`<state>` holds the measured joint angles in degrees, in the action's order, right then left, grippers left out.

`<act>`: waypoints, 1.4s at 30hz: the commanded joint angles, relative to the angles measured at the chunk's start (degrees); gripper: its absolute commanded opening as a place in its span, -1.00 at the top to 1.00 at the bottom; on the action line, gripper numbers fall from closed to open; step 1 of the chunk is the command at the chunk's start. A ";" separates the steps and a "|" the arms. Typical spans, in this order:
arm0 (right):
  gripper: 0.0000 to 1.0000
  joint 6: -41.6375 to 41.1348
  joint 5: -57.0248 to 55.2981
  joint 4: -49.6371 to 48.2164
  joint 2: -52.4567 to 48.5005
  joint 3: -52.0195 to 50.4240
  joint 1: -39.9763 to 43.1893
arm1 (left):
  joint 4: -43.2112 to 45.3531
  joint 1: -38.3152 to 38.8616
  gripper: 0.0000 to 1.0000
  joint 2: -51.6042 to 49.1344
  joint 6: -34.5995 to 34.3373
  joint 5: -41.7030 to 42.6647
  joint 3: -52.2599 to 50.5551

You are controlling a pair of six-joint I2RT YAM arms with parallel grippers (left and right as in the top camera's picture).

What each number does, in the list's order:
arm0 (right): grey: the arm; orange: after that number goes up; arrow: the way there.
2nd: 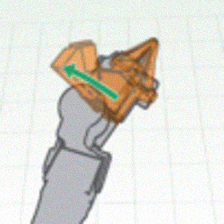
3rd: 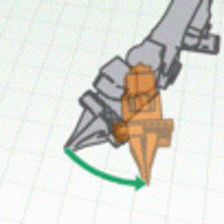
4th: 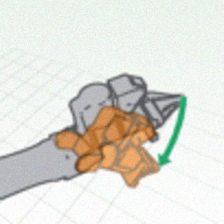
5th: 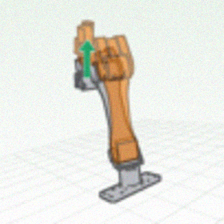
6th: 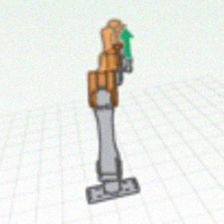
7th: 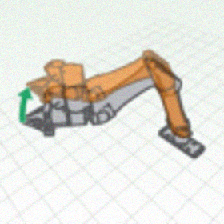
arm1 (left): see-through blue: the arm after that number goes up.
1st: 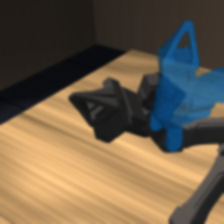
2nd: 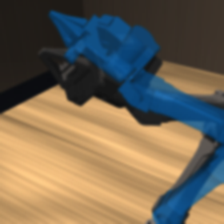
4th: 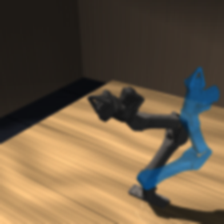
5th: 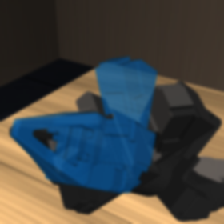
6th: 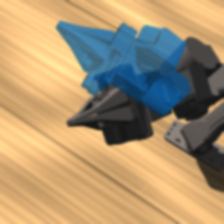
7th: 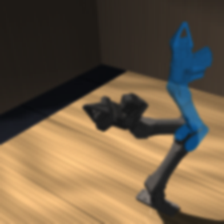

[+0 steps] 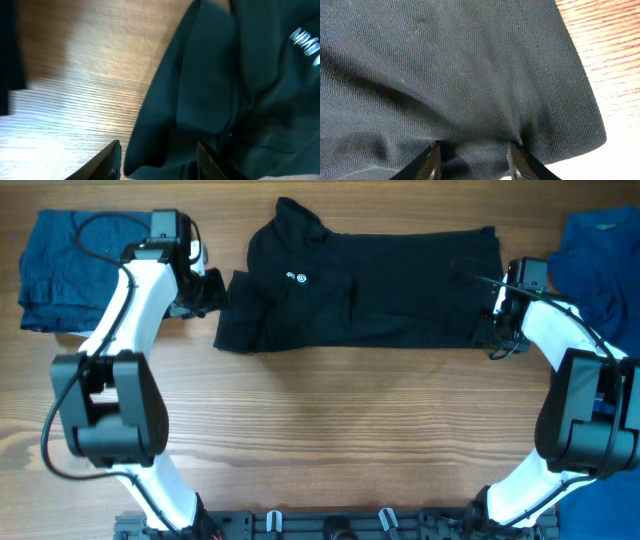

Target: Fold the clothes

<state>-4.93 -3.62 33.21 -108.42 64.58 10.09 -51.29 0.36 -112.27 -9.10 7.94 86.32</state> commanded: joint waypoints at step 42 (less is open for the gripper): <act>0.01 -0.17 -2.32 0.63 -1.95 -2.45 0.50 | -2.10 -0.15 0.92 -6.03 5.33 9.40 -3.80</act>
<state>-4.91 -4.14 33.26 -108.40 64.58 10.20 -53.56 0.36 -117.45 -4.21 15.99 83.09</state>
